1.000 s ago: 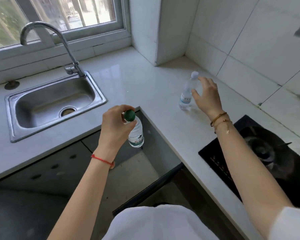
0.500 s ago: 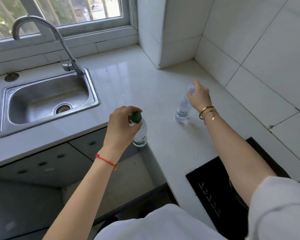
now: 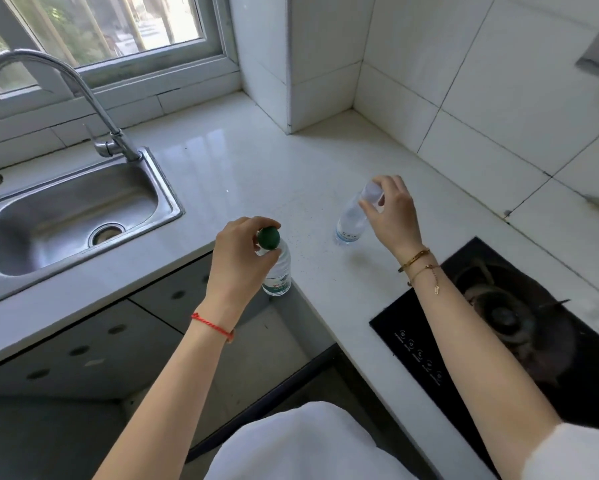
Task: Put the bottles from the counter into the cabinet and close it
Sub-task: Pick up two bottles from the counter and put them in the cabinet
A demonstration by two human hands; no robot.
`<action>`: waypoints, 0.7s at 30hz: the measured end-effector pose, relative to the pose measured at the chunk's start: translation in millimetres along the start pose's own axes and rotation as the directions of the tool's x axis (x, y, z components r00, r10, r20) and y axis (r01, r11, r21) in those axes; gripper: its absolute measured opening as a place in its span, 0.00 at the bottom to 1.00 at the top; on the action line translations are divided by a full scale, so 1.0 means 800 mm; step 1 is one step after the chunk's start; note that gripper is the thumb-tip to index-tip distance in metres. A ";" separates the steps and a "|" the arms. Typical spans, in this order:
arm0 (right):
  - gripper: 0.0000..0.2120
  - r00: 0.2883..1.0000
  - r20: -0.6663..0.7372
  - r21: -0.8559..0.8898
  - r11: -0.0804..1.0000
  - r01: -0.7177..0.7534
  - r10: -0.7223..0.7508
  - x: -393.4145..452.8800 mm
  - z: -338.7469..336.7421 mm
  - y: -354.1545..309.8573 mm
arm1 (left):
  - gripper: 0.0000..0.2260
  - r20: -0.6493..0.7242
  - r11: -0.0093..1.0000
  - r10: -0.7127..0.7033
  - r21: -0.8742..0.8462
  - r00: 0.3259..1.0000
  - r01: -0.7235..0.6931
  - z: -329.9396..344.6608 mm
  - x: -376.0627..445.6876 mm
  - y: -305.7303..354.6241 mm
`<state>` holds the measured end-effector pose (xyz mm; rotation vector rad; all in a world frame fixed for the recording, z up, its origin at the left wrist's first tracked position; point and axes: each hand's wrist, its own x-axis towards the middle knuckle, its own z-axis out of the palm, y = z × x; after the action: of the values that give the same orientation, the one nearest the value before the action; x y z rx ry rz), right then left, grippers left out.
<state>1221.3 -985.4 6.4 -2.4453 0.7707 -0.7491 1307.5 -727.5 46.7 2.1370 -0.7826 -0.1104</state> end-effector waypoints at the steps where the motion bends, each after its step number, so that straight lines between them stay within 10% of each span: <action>1: 0.14 1.000 -0.014 -0.012 1.000 -0.006 0.006 -0.019 -0.009 -0.010 | 0.14 0.017 1.000 0.016 -0.003 1.000 -0.016 -0.003 -0.006 -0.001; 21: 0.11 0.878 -0.271 -0.031 0.908 -0.419 0.396 -0.446 -0.081 -0.168 | 0.14 0.441 0.921 0.388 -0.156 0.809 -0.357 -0.052 -0.197 -0.020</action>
<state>984.0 -680.2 4.5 -2.1655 1.3963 -0.8868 1203.3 -602.1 32.9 1.8674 -1.4487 -0.4472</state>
